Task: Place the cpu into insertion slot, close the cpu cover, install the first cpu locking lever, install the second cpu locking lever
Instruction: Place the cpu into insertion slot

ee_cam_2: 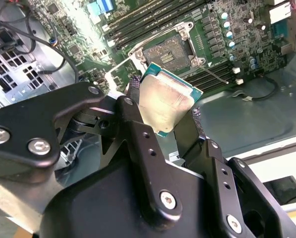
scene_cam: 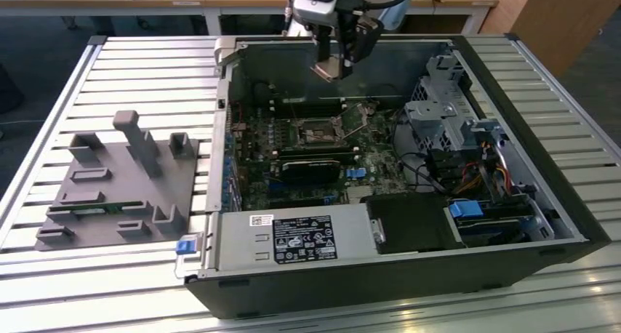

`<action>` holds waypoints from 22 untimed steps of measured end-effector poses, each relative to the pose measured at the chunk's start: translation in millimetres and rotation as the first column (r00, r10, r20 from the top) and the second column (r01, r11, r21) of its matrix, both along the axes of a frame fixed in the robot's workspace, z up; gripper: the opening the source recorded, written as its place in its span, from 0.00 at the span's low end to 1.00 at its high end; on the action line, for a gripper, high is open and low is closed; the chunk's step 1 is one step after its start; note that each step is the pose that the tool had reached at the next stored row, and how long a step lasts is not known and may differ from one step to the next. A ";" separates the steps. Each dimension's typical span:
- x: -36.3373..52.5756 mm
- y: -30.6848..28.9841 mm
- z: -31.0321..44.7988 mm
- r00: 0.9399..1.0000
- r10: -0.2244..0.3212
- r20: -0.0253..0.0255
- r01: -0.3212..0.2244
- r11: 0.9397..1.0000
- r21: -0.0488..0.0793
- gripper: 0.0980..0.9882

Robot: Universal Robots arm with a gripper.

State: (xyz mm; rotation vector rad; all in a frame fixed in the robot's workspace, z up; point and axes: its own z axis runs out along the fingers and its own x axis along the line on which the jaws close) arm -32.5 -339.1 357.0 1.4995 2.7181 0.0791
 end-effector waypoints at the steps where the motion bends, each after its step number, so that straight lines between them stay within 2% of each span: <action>1: 0.0 0.0 -0.4 1.000 -0.010 0.000 0.010 1.000 -0.001 0.48; 5: 0.0 0.1 -2.9 0.998 -0.059 0.000 0.059 0.998 -0.004 0.48; 9: 0.0 0.0 -6.2 0.991 -0.132 0.000 0.132 0.991 -0.004 0.48; 13: 0.0 0.0 -9.2 0.980 -0.201 0.000 0.201 0.980 -0.004 0.48; 19: 0.0 0.0 -12.9 0.958 -0.287 0.000 0.287 0.958 -0.004 0.48; 22: 0.0 0.1 -14.1 0.953 -0.304 0.000 0.304 0.953 -0.004 0.48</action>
